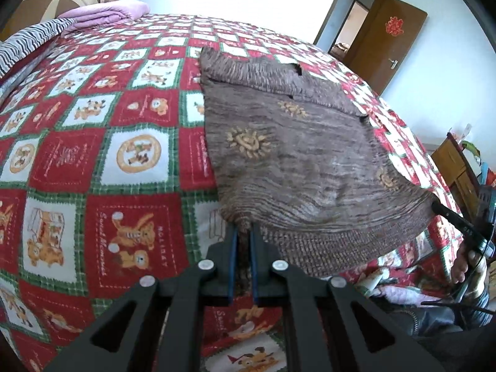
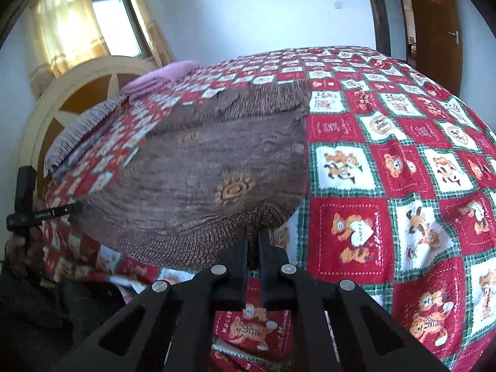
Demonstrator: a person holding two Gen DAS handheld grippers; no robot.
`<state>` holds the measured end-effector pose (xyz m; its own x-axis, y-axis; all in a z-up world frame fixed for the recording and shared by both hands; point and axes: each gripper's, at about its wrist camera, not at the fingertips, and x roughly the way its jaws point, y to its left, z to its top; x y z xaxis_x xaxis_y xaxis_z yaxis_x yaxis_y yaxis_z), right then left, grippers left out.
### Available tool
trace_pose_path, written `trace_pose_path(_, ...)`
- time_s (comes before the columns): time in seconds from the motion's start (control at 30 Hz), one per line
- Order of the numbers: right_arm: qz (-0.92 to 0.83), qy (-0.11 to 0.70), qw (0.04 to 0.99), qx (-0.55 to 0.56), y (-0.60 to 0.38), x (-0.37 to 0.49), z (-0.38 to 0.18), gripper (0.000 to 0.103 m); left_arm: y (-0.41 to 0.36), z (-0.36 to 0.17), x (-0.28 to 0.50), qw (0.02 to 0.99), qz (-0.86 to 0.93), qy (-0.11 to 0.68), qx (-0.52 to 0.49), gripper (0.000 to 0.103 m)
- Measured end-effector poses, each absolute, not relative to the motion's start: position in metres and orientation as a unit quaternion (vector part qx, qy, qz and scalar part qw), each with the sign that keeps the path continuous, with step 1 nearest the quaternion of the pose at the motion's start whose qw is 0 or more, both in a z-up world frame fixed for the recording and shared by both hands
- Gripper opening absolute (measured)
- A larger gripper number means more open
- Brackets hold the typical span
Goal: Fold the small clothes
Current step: 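Lift the hem with both tools and fold it toward the collar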
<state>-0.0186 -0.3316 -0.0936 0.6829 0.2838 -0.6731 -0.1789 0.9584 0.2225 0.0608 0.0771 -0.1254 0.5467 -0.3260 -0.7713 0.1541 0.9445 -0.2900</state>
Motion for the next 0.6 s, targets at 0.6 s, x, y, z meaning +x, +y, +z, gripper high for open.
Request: trace_pose_path(0.6, 0.130, 0.285, 0.947, 0.070, -0.328, 0.039, -0.008, 0.005, 0.092, -0.070, 0.128, 0.900, -0.139, 0.390, -0.134, 0.008)
